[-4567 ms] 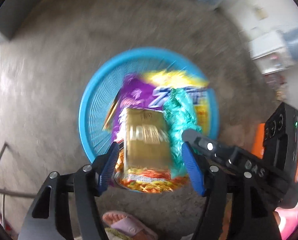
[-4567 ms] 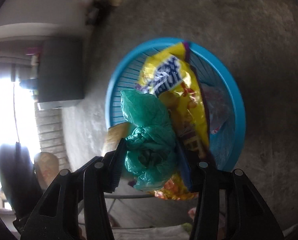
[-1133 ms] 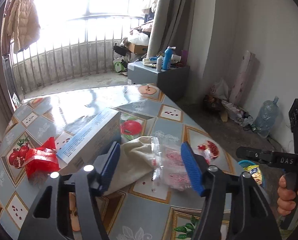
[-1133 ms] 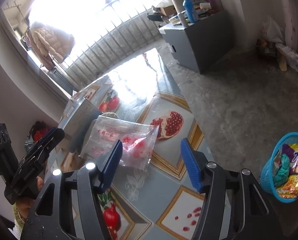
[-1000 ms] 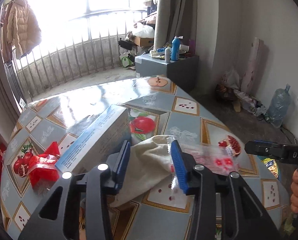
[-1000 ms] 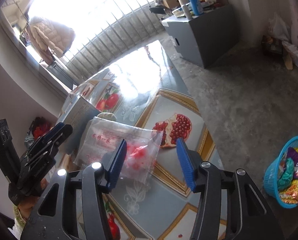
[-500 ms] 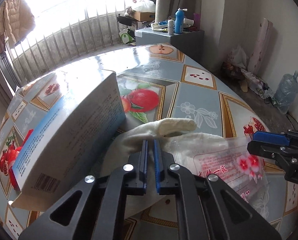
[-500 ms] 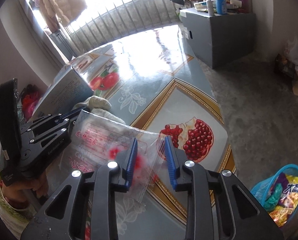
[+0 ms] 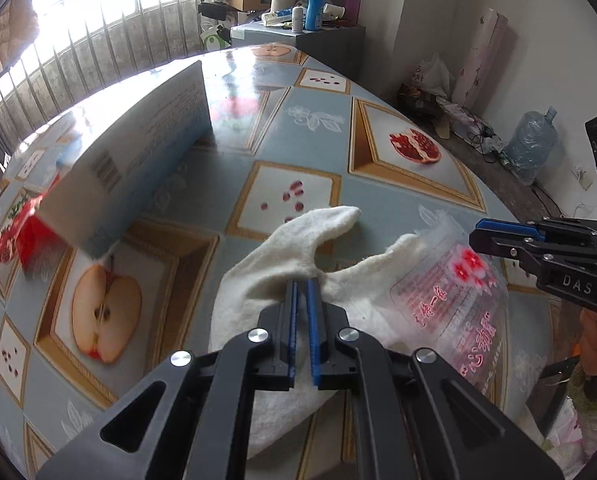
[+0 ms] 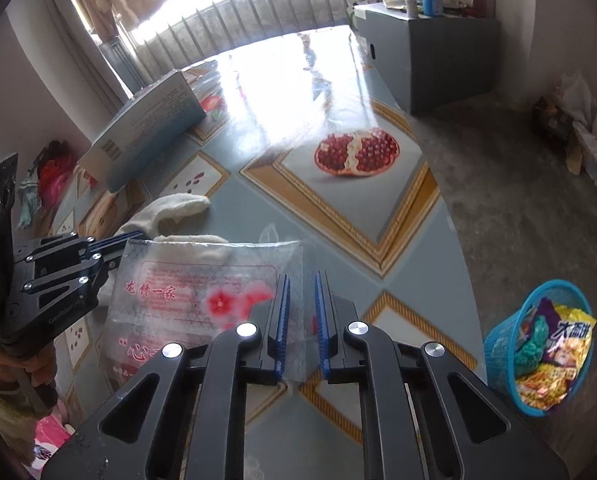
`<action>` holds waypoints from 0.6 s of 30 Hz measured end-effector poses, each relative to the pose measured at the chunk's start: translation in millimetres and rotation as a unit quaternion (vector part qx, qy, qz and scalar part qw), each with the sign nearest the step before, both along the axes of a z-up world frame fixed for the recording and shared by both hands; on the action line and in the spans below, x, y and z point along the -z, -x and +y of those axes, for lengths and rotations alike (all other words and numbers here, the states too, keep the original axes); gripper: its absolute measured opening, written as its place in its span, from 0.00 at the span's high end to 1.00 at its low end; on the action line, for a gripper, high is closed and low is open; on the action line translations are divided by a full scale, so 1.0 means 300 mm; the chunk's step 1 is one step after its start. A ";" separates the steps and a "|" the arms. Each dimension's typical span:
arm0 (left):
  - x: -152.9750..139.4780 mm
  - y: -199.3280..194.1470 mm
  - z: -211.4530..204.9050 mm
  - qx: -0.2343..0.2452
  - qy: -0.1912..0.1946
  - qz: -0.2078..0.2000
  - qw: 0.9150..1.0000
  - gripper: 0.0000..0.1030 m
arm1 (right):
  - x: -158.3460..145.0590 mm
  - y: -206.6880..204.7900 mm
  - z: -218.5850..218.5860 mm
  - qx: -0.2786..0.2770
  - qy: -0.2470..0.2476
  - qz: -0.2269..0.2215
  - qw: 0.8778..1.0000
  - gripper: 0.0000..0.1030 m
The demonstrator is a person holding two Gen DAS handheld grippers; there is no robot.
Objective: Collect trash
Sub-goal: 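Close the left tool on the white tissue while the right grips the clear plastic bag, then lift the white tissue and clear bag and turn toward the wastebasket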
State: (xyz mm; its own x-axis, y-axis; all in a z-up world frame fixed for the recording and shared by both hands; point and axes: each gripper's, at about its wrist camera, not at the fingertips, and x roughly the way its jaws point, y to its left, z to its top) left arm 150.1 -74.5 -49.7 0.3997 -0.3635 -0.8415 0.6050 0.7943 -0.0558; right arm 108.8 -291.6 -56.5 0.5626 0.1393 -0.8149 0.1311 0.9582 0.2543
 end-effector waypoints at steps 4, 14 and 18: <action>0.001 0.102 0.084 -0.028 0.010 0.004 1.000 0.95 | -0.002 0.085 -0.001 0.015 0.002 0.000 1.000 0.91; -0.067 0.189 0.220 -0.052 0.063 -0.030 0.996 0.92 | -0.059 0.107 -0.081 0.057 -0.063 -0.020 0.996 0.91; -0.132 0.195 0.254 -0.049 0.139 -0.021 0.989 0.92 | -0.077 0.125 -0.108 0.076 -0.085 -0.022 0.993 0.88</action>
State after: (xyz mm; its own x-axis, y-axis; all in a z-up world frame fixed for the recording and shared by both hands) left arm 91.7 1.6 -10.2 0.4761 -0.5361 -0.6970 0.5325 0.8066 -0.2567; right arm 71.3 -324.0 -33.3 0.6227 0.1827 -0.7608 0.2561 0.8712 0.4188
